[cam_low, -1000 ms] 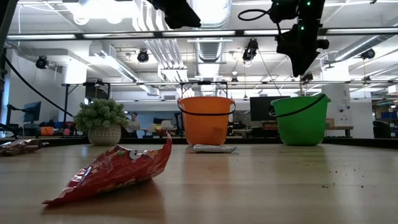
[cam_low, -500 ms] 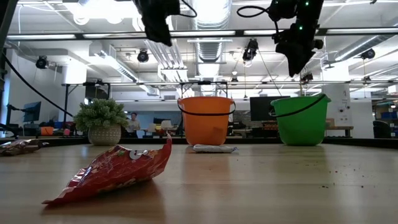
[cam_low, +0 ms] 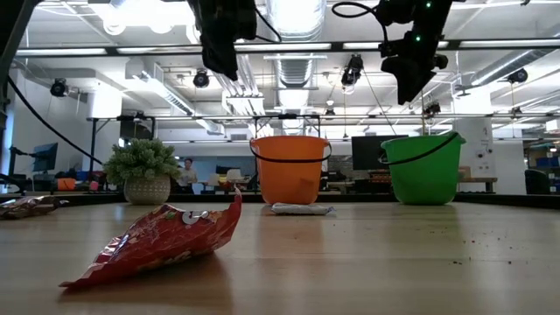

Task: Organize candy in baskets
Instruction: Put the white chocolate bar into the orange bucket

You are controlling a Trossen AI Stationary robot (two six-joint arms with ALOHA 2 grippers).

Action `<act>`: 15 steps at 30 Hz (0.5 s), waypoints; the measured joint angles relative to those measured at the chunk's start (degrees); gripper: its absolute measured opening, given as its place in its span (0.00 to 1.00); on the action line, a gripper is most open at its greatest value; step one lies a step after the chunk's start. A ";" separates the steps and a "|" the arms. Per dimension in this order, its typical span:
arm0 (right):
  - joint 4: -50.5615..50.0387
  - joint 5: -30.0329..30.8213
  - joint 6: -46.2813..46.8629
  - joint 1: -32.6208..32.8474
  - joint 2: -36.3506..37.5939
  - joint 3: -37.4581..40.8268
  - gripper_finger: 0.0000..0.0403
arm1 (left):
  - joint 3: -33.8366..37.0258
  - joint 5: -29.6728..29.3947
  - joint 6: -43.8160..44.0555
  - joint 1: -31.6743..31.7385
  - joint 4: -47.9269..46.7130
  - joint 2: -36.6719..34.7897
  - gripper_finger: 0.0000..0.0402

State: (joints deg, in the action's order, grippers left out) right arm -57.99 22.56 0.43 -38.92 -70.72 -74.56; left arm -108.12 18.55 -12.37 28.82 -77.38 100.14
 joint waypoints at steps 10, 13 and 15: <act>0.01 -0.02 -0.53 0.00 0.00 0.00 0.40 | 0.02 0.42 -0.01 -1.66 3.41 5.55 0.34; 0.02 -0.02 -0.57 0.00 0.02 0.00 0.40 | 0.02 0.41 -2.93 -2.49 3.88 6.72 0.34; 0.00 -0.02 -0.62 0.00 0.02 0.00 0.40 | 0.02 0.24 -3.88 -2.93 4.55 7.21 0.34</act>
State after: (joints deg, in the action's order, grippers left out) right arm -57.98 22.55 -0.20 -38.92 -70.70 -74.56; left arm -108.09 18.79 -16.25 25.89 -72.82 107.35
